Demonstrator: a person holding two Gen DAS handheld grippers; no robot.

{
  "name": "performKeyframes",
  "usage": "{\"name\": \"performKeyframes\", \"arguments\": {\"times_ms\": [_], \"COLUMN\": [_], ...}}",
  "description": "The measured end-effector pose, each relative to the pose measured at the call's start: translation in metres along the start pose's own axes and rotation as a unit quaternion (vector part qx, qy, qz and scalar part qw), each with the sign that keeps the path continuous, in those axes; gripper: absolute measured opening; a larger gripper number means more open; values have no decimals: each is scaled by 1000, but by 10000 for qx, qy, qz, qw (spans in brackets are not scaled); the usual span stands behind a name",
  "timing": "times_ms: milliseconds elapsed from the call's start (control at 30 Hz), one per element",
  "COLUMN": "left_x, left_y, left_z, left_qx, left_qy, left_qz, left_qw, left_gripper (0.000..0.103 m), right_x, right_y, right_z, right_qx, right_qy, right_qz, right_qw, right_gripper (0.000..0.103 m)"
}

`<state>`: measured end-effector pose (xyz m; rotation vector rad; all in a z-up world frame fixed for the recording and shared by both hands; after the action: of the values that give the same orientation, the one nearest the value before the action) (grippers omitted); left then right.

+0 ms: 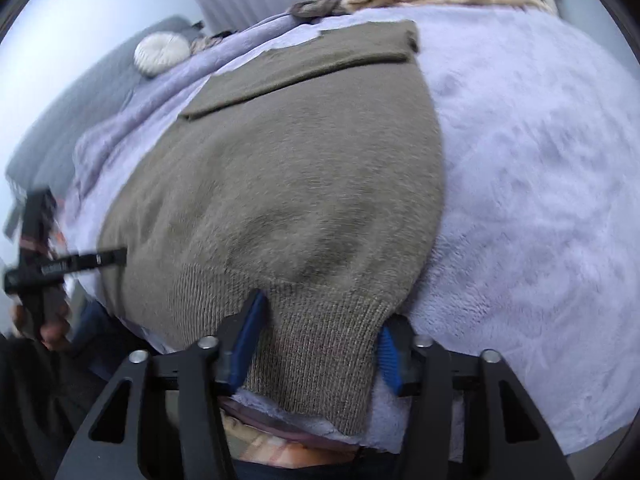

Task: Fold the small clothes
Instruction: 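Close the right tool on the hem while the left tool closes beside it, then lift the hem with both tools and carry it toward the collar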

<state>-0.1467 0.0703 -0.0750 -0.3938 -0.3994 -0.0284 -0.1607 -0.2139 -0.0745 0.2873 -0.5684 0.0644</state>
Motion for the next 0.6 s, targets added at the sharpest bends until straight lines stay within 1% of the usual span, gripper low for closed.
{"name": "performKeyframes", "arguments": {"times_ms": [33,67,100,133,167,233,367,467,600], "left_x": [0,1,1,1,1,2,9,22,43], "left_y": [4,8,12,14,16,14,2,-4,-5], "left_z": [4,9,14,18,22,28,39,49,56], "left_qx": [-47,-186,-339,-530,-628,-655,-660,-684,-691], "left_qy": [-67,-131,-169,-193,-225,-299,-471,-627,-774], "left_qz": [70,197,321,466,538,518,259,150,76], "left_qw": [9999,9995,9988,9973,9963,9961,9964,9956,9946], "left_gripper": [51,43,27,19,18,14,13,13,13], "right_x": [0,1,2,2,2,2,12,26,46], "right_y": [3,3,1,-1,-1,-2,4,8,13], "right_z": [1,1,3,5,5,9,24,36,43], "right_qx": [169,306,416,495,552,640,870,1076,1052], "right_qy": [29,54,43,29,23,16,-136,-308,-513], "right_qz": [-22,-135,-275,-357,-408,-475,-432,-446,-322], "right_qw": [9998,9994,9987,9981,9976,9968,9952,9927,9926], "right_gripper": [26,13,12,12,12,12,11,11,11]}}
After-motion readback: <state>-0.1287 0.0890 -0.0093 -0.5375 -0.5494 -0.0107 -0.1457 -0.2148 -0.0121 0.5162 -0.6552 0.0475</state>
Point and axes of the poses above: each gripper's, at about its wrist camera, not at the fingertips, and z roughly against the way its jaws point, y to its left, x to its top, the point moved 9 cm from there along -z, roughly the way its jaws point, and after that the axes turned 4 degrees about -x, right-handed, at the moved point
